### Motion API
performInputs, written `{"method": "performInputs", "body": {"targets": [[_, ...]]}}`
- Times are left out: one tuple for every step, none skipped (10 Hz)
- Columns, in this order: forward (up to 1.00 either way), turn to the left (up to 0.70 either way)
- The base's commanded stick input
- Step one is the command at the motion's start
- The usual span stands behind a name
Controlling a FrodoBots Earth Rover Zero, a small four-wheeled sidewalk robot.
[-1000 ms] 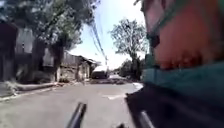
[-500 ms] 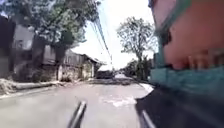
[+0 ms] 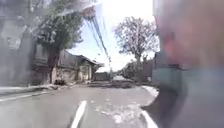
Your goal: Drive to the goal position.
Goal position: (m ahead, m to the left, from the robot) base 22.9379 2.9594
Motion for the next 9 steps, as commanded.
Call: {"method": "performInputs", "body": {"targets": [[1.0,0.19],[1.0,0.12],[1.0,0.03],[1.0,0.0],[1.0,0.11],[1.0,0.17],[1.0,0.16],[1.0,0.07],[1.0,0.1]]}}
